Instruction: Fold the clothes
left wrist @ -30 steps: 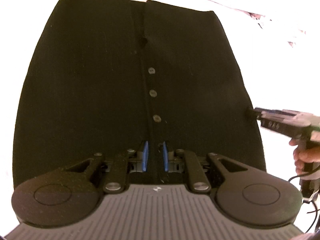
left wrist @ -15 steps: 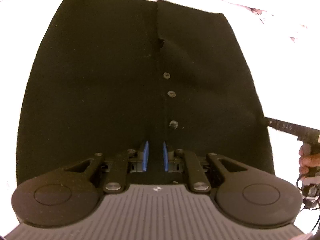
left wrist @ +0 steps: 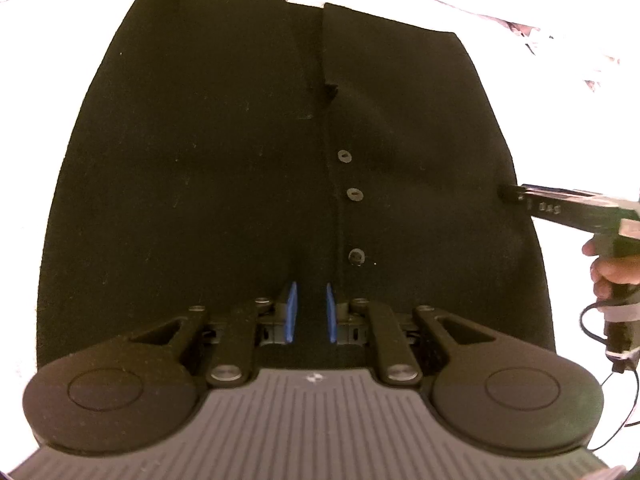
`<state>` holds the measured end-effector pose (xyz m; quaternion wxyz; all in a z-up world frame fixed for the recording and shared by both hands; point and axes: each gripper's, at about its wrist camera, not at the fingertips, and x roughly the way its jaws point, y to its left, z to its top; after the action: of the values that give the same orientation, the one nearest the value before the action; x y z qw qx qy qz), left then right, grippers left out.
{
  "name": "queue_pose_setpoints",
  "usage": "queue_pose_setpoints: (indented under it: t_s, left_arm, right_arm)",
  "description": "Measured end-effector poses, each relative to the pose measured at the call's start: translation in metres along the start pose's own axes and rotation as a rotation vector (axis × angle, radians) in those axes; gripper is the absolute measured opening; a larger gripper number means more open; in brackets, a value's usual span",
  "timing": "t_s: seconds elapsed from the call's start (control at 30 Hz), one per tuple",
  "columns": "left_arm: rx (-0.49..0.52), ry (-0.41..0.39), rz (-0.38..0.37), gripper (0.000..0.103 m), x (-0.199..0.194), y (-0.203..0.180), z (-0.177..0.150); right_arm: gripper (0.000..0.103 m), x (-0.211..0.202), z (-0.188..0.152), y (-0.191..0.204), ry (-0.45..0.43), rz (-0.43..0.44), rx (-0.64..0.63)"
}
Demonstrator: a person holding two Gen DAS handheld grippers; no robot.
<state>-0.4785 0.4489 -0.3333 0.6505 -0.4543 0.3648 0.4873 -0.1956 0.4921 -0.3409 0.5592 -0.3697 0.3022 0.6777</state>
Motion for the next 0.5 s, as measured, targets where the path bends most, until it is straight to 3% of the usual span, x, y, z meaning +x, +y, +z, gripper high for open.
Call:
queue_pose_setpoints:
  t_s: [0.03, 0.17, 0.4, 0.5]
  left_arm:
    - [-0.002, 0.001, 0.000, 0.011, 0.001, 0.001, 0.000]
    - [-0.006, -0.003, -0.004, 0.011, 0.003, 0.003, 0.000]
    - [-0.010, 0.004, -0.005, 0.011, 0.009, 0.008, 0.000]
    - [-0.011, 0.003, -0.006, 0.011, 0.006, 0.009, 0.000]
  right_arm:
    - [0.007, 0.003, 0.000, 0.000, -0.002, -0.001, -0.005]
    - [0.006, 0.004, 0.002, 0.000, -0.044, -0.004, -0.020]
    - [0.006, 0.001, 0.009, -0.013, -0.033, 0.040, 0.081]
    - [0.011, 0.000, 0.011, -0.019, -0.029, 0.059, 0.124]
